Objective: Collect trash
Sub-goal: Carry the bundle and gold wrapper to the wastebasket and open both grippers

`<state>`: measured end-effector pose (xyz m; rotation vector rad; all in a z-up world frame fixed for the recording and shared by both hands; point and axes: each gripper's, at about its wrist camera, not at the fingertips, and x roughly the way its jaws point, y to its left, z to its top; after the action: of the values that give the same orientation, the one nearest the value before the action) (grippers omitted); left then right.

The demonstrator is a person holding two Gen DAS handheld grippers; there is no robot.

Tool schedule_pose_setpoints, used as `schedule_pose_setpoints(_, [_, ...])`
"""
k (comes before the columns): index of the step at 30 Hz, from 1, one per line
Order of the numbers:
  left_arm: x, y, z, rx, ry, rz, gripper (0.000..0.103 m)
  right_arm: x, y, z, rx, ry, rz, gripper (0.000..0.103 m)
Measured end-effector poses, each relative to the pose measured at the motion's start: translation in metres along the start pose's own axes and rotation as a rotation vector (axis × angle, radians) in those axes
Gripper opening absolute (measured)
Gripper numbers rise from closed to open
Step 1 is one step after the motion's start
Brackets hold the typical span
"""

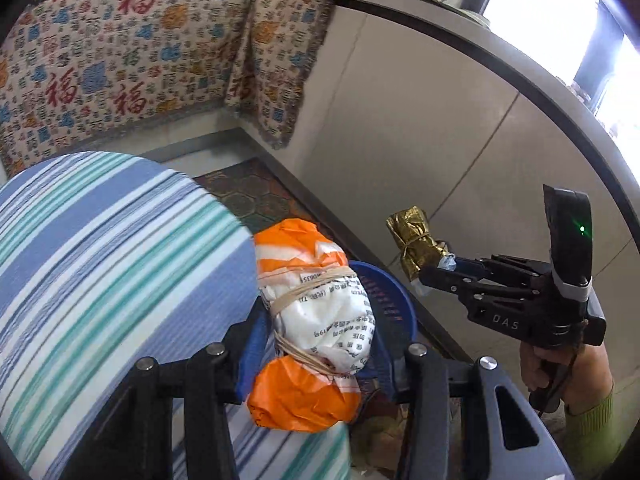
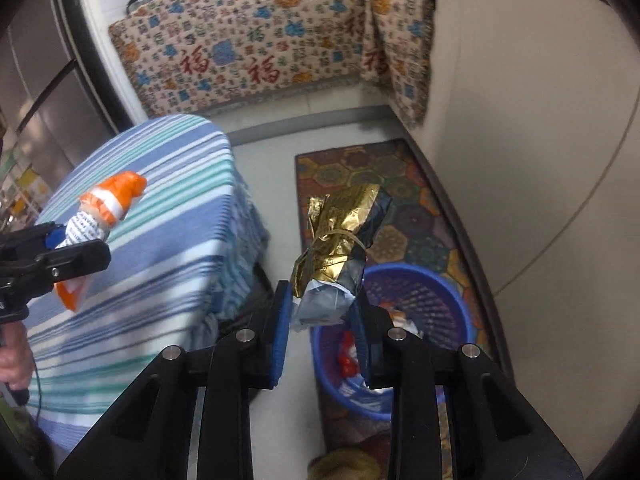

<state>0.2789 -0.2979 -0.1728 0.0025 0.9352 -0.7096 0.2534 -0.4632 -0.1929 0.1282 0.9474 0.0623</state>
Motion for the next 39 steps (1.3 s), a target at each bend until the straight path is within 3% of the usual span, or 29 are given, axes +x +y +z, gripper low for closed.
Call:
schedule_pose_setpoints(4, [0.055,-0.042,0.008,0.041,0.061,-0.049,0.047,0.002,-0.047,-0.016,0.049,0.033,-0.022,0.028])
schedule_pose_setpoints(11, [0.137,-0.079,0.01,0.081,0.159,-0.087,0.047,0.019,-0.098,-0.03,0.099,0.072,-0.027,0.029])
schedule_pose_setpoints(22, [0.186,-0.084,0.011,0.092,0.205,-0.084,0.05,0.041,-0.125,-0.038,0.095,0.092,-0.04,0.031])
schedule_pose_setpoints(26, [0.19,-0.079,0.014,0.084,0.201,-0.096,0.062,0.047,-0.124,-0.042,0.079,0.095,-0.036,0.043])
schedule_pose_setpoints(29, [0.193,-0.077,0.018,0.076,0.2,-0.106,0.062,0.05,-0.125,-0.045,0.064,0.094,-0.05,0.058])
schedule_pose_setpoints(34, [0.18,-0.08,0.02,0.068,0.172,-0.087,0.062,0.043,-0.128,-0.045,0.08,0.081,-0.069,0.071])
schedule_pose_setpoints(37, [0.162,-0.088,0.018,0.078,0.152,-0.046,0.062,0.027,-0.13,-0.043,0.112,0.053,-0.078,0.088])
schedule_pose_setpoints(39, [0.145,-0.093,0.015,0.093,0.134,-0.028,0.07,0.011,-0.13,-0.043,0.144,0.034,-0.097,0.101])
